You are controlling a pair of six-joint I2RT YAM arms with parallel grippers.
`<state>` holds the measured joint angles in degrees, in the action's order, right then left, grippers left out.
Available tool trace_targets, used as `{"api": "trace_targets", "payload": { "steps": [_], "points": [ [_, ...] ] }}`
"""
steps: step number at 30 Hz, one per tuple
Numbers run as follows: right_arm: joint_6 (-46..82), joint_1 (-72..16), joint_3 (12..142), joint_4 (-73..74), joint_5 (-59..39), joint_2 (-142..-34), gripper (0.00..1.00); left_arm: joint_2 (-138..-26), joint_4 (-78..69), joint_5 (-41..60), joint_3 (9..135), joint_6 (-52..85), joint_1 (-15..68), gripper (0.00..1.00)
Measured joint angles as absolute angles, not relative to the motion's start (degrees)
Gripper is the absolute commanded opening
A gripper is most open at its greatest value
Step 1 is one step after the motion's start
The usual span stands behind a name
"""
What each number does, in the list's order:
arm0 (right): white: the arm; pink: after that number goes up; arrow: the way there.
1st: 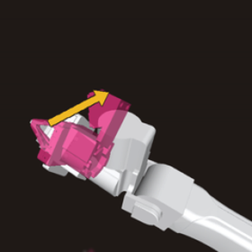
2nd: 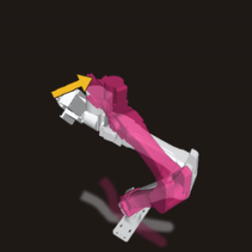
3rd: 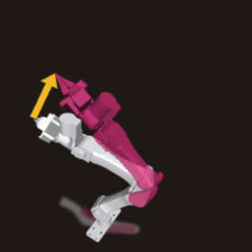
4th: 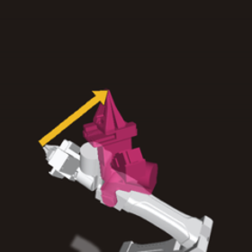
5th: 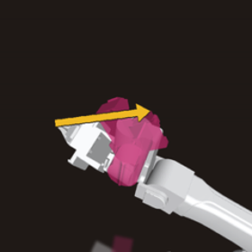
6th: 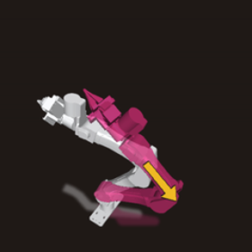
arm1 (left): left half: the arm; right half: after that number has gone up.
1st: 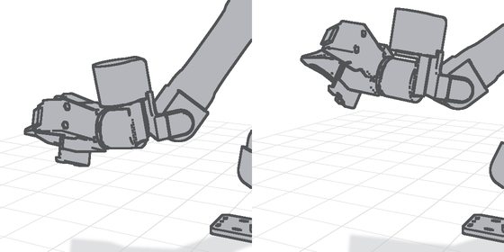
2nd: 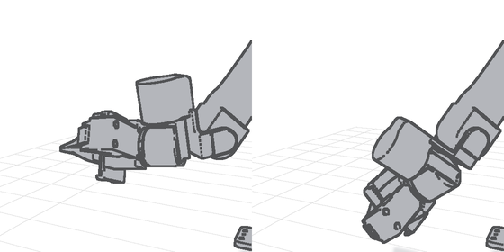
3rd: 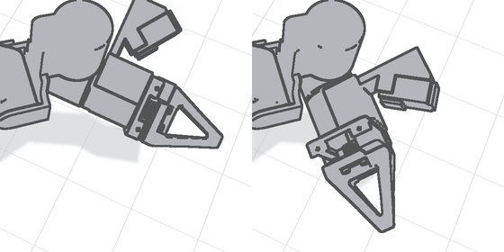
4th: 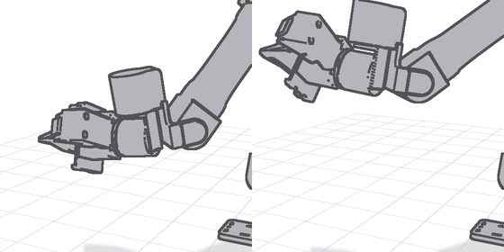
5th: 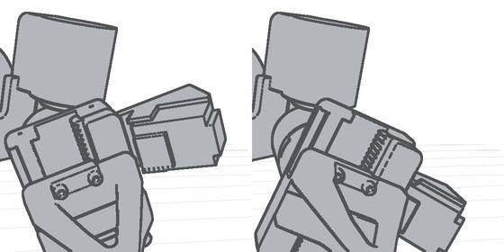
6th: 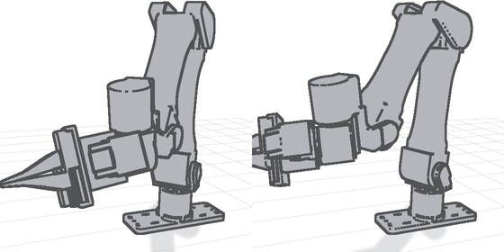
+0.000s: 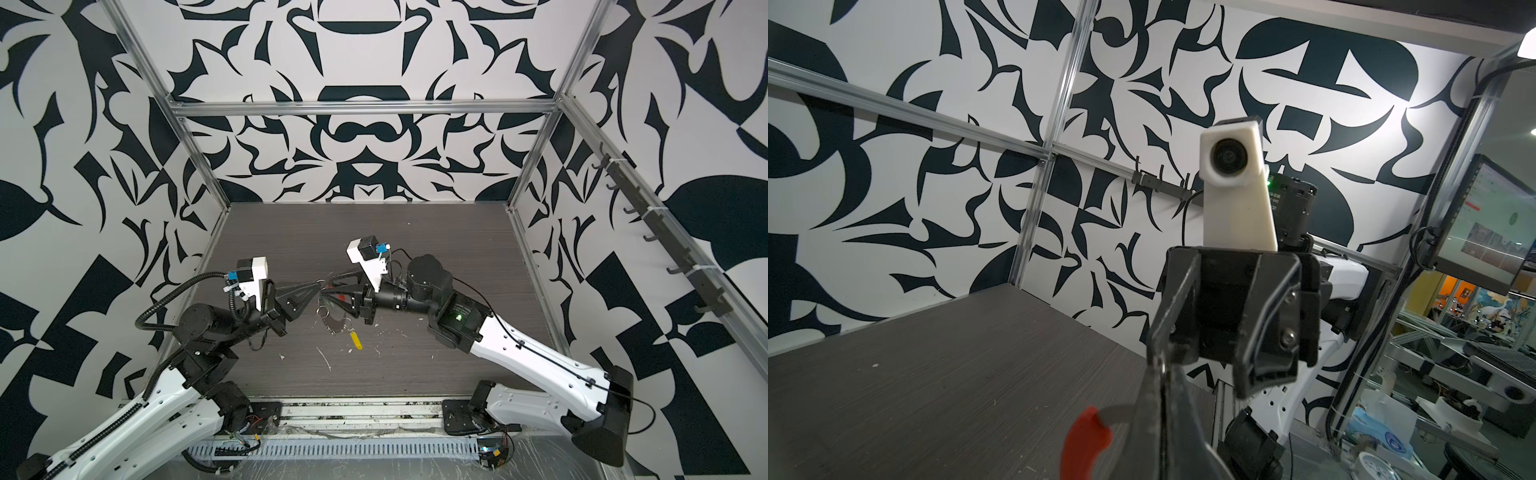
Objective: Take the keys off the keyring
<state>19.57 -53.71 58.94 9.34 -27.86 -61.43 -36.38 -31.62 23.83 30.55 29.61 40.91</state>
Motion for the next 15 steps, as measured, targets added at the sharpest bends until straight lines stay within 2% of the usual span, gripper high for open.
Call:
{"api": "trace_targets", "payload": {
  "steps": [4, 10, 11, 14, 15],
  "points": [
    [20.91, -53.17, 58.94, 10.63, -29.28, -61.98, 0.32, -36.32, -31.97, 23.86, 30.52, 29.61, 40.91, 0.0],
    [22.15, -52.49, 58.94, 10.59, -29.52, -62.96, 0.39, -36.03, -32.01, 23.86, 30.35, 29.61, 40.91, 0.0],
    [22.44, -52.4, 58.94, 10.63, -29.56, -63.0, 0.36, -36.01, -32.05, 23.83, 30.37, 29.63, 40.91, 0.0],
    [22.94, -52.21, 58.89, 10.81, -30.13, -63.18, 0.19, -36.01, -32.12, 23.83, 30.35, 29.63, 40.91, 0.0],
    [23.18, -52.21, 58.87, 10.98, -30.39, -63.22, 0.16, -36.01, -32.12, 23.81, 30.35, 29.63, 40.91, 0.0]
  ]
}}
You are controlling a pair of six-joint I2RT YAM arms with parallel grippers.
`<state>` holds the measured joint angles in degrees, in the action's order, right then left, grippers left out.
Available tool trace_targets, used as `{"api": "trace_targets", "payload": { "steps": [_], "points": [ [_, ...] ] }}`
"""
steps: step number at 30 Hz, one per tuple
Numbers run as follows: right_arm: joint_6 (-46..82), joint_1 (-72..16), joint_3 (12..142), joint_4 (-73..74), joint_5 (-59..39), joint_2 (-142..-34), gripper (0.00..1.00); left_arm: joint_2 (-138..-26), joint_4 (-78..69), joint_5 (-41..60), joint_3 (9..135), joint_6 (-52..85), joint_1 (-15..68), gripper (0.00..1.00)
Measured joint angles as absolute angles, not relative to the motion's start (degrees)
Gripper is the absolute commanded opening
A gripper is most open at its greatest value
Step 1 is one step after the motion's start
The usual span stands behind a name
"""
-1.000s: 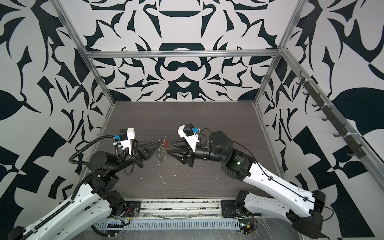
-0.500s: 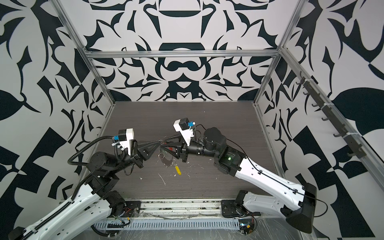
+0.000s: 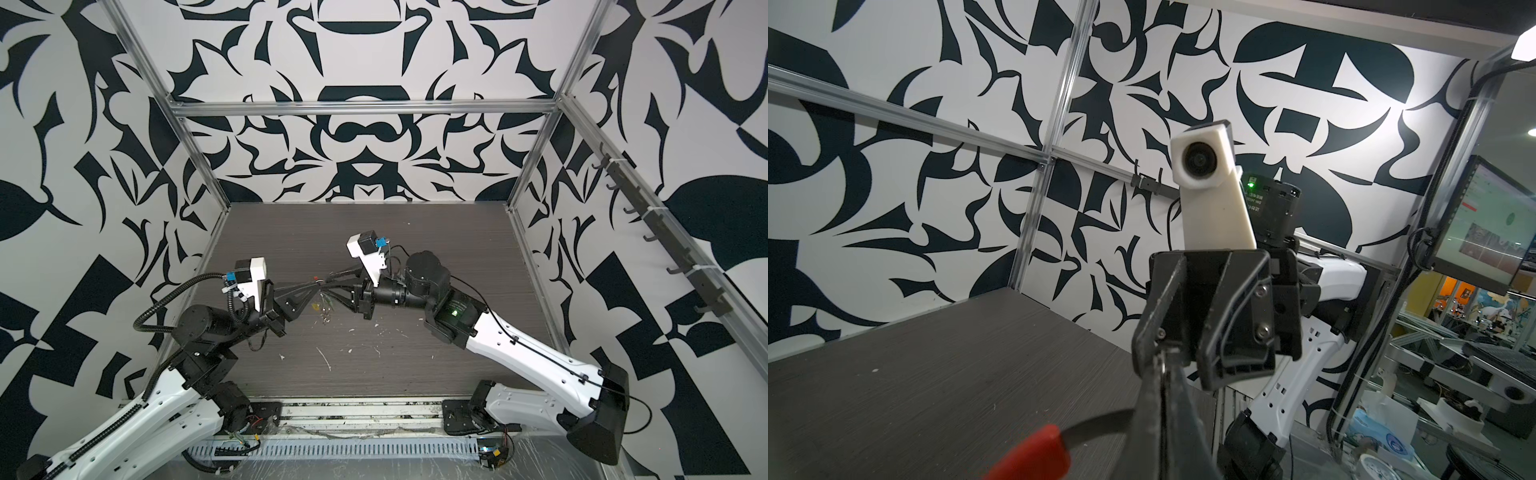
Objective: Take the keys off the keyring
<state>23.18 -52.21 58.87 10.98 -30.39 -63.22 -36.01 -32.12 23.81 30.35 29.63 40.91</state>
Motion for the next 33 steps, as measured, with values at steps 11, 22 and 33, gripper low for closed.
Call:
{"api": "trace_targets", "payload": {
  "steps": [11, 22, 33],
  "points": [
    [25.43, -51.83, 58.85, 12.6, -32.97, -64.34, 0.18, -35.92, -32.32, 23.79, 30.35, 29.76, 40.91, 0.0],
    [25.32, -51.42, 58.67, 13.13, -34.04, -64.58, 0.0, -35.7, -32.23, 23.62, 30.35, 30.94, 40.91, 0.13],
    [17.37, -41.39, 63.29, -10.31, -40.71, -64.25, 0.0, -32.53, -22.39, 24.21, 31.62, 30.11, 40.91, 0.37]
  ]
}}
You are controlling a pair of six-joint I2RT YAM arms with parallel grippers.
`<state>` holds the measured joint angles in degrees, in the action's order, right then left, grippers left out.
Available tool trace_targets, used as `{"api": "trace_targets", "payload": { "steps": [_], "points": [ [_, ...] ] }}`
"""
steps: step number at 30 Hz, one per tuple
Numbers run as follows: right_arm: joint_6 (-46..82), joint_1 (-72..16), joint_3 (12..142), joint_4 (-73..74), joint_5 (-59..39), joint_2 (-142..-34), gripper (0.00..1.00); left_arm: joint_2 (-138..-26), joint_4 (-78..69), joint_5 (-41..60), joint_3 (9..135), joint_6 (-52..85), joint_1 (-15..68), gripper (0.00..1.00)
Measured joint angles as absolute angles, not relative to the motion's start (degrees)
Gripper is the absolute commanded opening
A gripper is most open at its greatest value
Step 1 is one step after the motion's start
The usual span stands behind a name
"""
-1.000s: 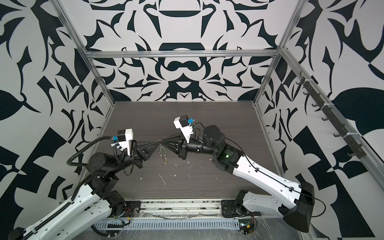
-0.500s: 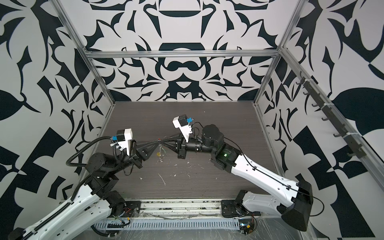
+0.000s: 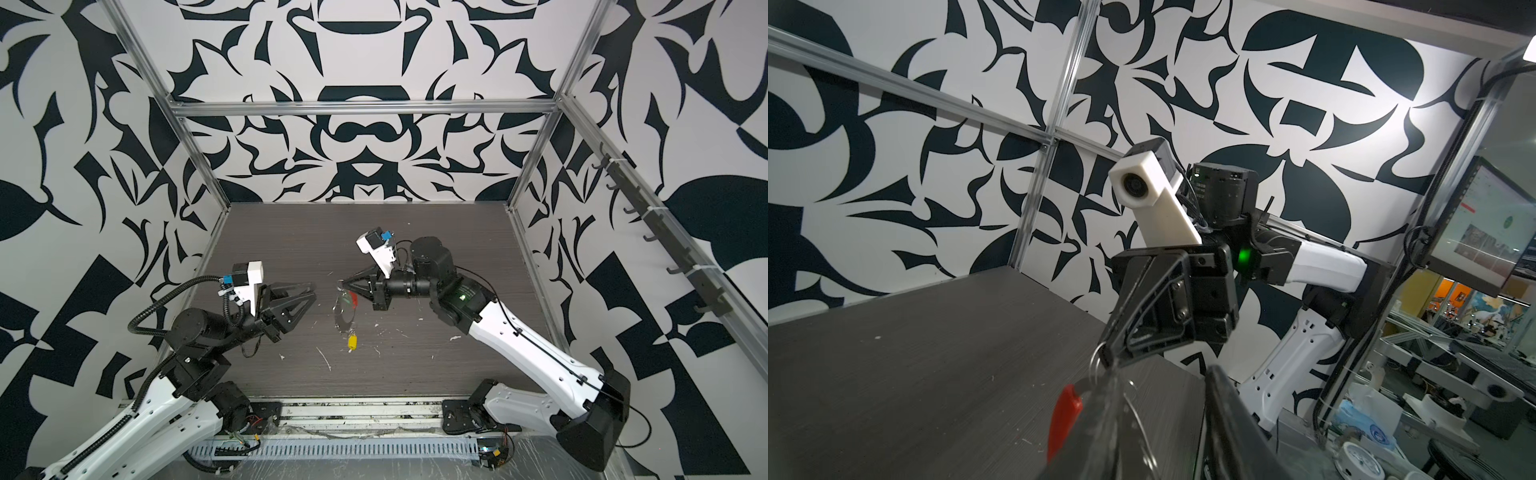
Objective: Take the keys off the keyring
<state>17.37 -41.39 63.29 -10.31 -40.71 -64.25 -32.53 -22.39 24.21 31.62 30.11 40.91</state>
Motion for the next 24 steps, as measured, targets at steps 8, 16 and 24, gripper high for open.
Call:
{"api": "trace_targets", "payload": {
  "steps": [8, 16, 24],
  "points": [
    [7.73, -40.47, 71.94, -23.83, -45.76, -67.37, 0.0, -41.8, -11.03, 28.95, 39.99, 29.1, 40.91, 0.35],
    [3.6, -40.47, 74.61, -30.7, -47.48, -69.63, 0.0, -45.82, -6.63, 33.43, 41.19, 29.12, 40.91, 0.27],
    [2.31, -40.47, 76.53, -33.28, -47.9, -69.89, 0.0, -47.2, -6.09, 35.51, 43.07, 29.15, 40.91, 0.19]
  ]
}}
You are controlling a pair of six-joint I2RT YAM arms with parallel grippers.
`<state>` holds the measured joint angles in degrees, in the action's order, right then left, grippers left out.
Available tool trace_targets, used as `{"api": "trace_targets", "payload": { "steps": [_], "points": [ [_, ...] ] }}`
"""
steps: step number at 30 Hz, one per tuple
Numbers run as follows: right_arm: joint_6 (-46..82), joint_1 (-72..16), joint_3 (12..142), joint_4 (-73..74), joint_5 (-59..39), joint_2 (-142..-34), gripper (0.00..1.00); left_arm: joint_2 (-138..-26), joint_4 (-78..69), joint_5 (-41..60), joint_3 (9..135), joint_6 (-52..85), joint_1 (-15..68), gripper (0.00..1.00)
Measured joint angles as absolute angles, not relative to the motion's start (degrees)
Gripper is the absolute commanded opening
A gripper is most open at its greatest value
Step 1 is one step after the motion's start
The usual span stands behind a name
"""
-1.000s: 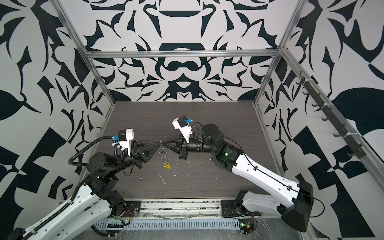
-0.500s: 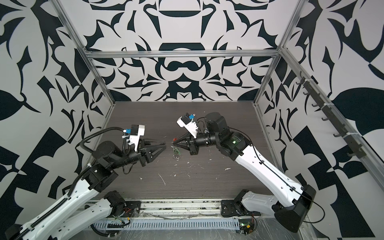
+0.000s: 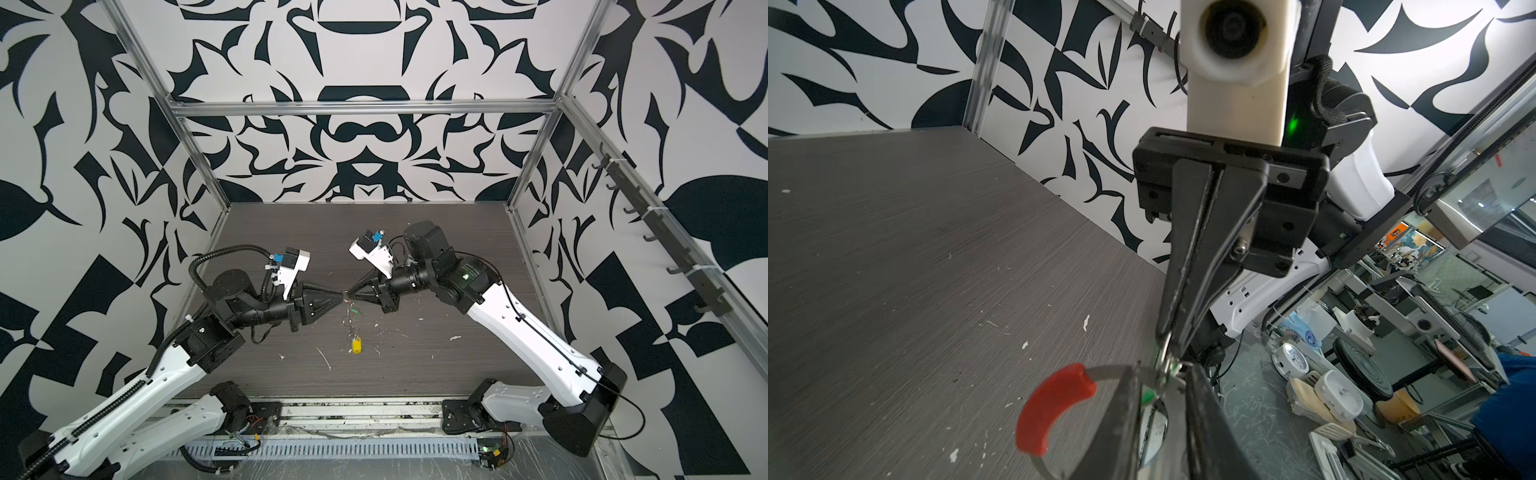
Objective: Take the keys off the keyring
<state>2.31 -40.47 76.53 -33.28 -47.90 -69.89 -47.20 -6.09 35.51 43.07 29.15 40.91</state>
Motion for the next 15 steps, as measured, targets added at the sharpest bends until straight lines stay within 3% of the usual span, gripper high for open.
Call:
{"api": "trace_targets", "payload": {
  "steps": [6, 12, 15],
  "points": [
    [2.07, -40.47, 77.67, -34.02, -48.01, -70.98, 0.0, -48.58, -5.43, 36.45, 43.83, 29.15, 40.91, 0.15],
    [1.8, -40.62, 78.06, -34.79, -48.18, -71.75, 0.0, -49.17, -4.56, 36.77, 44.1, 29.23, 40.88, 0.0],
    [1.76, -40.88, 78.06, -34.92, -47.77, -71.7, 0.0, -49.17, -4.43, 36.95, 44.14, 29.12, 40.88, 0.0]
  ]
}}
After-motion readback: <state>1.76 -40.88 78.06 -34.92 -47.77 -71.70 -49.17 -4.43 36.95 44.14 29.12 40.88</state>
